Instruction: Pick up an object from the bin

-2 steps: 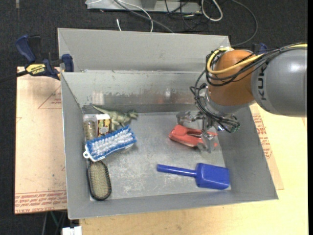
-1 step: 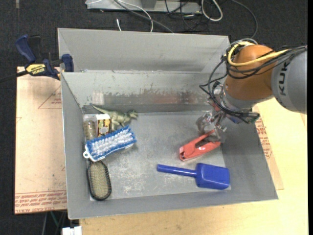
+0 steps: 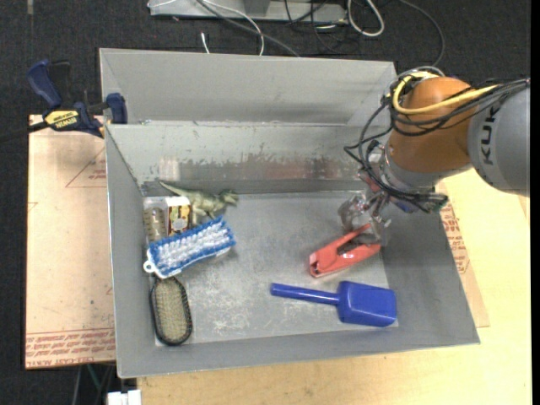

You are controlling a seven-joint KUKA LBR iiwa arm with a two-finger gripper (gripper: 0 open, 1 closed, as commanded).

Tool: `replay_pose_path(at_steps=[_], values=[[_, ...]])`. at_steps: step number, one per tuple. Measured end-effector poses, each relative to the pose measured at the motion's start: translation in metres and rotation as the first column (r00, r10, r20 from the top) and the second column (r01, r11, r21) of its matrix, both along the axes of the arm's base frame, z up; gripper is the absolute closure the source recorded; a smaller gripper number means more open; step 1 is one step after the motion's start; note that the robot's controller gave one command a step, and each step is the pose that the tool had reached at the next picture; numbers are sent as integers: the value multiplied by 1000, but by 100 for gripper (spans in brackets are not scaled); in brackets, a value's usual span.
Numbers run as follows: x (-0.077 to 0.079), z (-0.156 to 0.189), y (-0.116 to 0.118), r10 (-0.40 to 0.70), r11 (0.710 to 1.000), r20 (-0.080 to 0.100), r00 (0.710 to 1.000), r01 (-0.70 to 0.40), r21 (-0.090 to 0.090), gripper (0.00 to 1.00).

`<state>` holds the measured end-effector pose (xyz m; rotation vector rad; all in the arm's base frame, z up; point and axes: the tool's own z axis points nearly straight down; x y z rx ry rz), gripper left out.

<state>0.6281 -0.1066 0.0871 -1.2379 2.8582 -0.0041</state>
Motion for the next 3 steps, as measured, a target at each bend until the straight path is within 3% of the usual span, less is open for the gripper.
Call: replay_pose_path(at_steps=[1, 2, 3], values=[[15, 1, 49, 4, 1000, 16, 1000, -4, -20, 100], [-3, 47, -3, 4, 1000, 8, 1000, -4, -11, 100], [-9, 133, 7, 8, 1000, 10, 1000, -8, -3, 100]])
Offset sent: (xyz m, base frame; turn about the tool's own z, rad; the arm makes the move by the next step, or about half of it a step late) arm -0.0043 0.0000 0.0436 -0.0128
